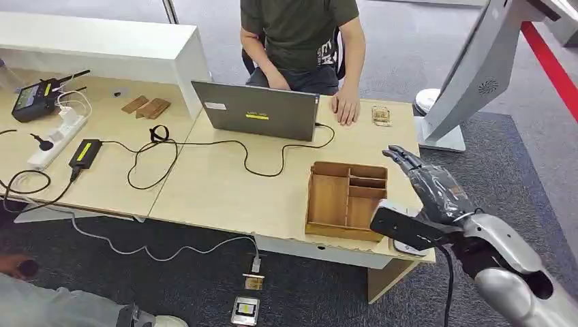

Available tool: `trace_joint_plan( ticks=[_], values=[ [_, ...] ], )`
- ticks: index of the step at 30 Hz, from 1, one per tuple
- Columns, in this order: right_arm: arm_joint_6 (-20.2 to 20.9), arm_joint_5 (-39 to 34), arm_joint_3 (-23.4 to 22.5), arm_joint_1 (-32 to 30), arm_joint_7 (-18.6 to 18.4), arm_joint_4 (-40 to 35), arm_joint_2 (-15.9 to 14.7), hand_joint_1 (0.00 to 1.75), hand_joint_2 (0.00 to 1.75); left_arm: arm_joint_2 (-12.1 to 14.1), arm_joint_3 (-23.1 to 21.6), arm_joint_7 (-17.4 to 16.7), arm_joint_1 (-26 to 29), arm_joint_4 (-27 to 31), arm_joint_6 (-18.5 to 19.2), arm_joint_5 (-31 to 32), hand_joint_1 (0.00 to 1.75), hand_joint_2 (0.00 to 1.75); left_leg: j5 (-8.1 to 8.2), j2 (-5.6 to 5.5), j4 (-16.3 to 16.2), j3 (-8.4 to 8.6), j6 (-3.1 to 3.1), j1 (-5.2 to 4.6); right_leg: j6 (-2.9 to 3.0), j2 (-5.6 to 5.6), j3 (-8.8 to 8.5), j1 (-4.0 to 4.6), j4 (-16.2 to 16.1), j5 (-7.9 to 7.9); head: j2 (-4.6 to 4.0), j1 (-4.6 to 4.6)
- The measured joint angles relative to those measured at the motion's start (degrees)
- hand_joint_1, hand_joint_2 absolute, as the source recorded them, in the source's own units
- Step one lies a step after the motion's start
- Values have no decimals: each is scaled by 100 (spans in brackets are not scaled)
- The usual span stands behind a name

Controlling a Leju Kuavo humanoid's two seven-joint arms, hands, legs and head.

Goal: Pass the card to the sensor for recognition and then transmit it.

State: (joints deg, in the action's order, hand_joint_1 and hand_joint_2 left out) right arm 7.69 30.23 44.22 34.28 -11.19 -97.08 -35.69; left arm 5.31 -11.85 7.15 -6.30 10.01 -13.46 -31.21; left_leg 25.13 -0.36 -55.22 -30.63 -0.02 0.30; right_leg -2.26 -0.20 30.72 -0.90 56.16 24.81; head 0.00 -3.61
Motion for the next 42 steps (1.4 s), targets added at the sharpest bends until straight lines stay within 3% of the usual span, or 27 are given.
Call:
trace_joint_plan(
  ticks=[8,16,32,42],
  values=[
    [-282,362,155,390,479,1036,654,0,175,0,-70,46,-8,0,74,15,0,0,-1,-1,0,-1,0,0,0,-1,0,0,2,-1,0,2],
    [-476,494,194,502,642,1880,1152,0,175,2,-114,59,-4,0,125,-9,0,0,-1,-1,-1,-1,0,0,0,-1,2,0,1,0,0,2],
    [-529,732,194,504,839,2891,1693,0,175,11,-157,2,5,0,62,-68,0,0,-1,0,-1,0,0,0,0,-1,3,0,1,-1,0,2],
    [-518,797,192,506,872,3071,1877,0,175,11,-194,-26,10,0,44,-83,0,0,-1,1,-1,0,0,0,0,0,5,0,0,0,0,4]
  ],
)
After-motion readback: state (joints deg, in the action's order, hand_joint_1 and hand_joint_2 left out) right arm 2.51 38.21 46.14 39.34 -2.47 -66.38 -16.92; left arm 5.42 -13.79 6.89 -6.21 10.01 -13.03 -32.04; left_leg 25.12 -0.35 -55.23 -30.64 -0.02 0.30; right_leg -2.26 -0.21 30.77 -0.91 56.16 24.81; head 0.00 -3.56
